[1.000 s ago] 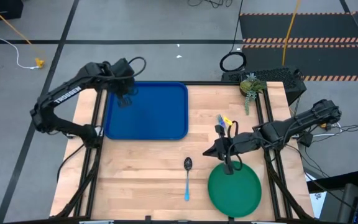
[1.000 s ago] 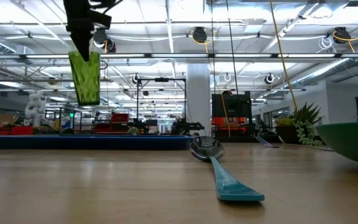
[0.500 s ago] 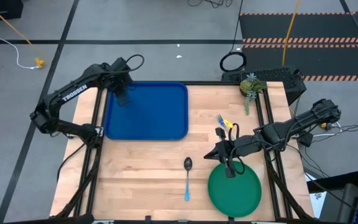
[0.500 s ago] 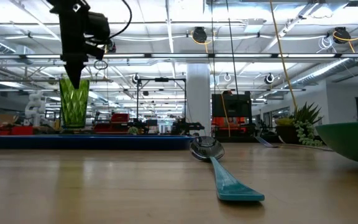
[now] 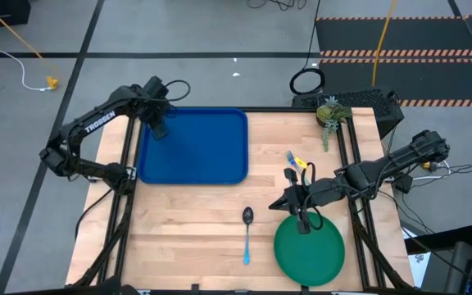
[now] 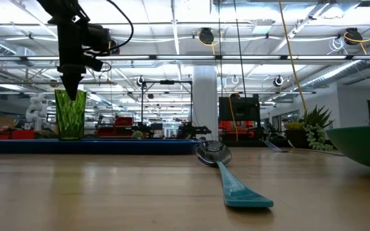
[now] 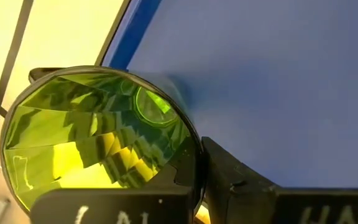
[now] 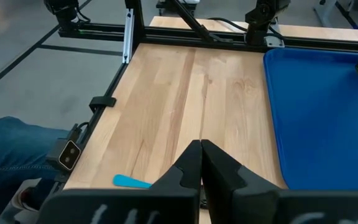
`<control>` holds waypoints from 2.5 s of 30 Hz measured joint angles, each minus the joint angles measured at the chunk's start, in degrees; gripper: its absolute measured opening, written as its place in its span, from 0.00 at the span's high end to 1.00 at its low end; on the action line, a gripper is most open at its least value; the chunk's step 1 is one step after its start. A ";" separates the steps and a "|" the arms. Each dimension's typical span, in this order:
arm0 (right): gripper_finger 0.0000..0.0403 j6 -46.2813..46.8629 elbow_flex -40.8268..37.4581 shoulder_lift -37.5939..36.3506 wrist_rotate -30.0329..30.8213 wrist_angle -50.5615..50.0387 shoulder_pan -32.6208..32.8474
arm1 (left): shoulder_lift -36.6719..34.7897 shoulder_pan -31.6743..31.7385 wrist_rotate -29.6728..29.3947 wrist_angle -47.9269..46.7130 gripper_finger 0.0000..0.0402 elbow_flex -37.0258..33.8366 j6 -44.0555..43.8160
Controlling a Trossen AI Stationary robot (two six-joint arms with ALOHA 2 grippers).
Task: Pick and place plate/cup/fork/spoon on tray
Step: Put the green glass on the blue tray
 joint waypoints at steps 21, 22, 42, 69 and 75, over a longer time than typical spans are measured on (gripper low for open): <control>1.00 0.03 0.00 0.00 -0.11 -0.02 0.00 | 0.00 1.04 0.89 4.34 0.98 -0.07 0.81; 1.00 0.13 0.00 0.00 -0.12 -0.02 0.00 | 0.00 1.18 1.23 4.58 0.98 -0.07 0.89; 1.00 1.52 0.00 0.00 -0.17 -0.04 0.00 | 0.00 4.74 3.89 5.63 0.96 -0.07 1.90; 1.00 1.51 0.00 0.00 -0.20 -0.04 0.00 | 0.00 4.72 0.09 7.11 0.83 -0.07 -2.03; 1.00 1.51 0.00 -0.01 -0.20 -0.04 0.00 | 0.00 4.43 -0.02 8.43 0.83 -0.07 -4.35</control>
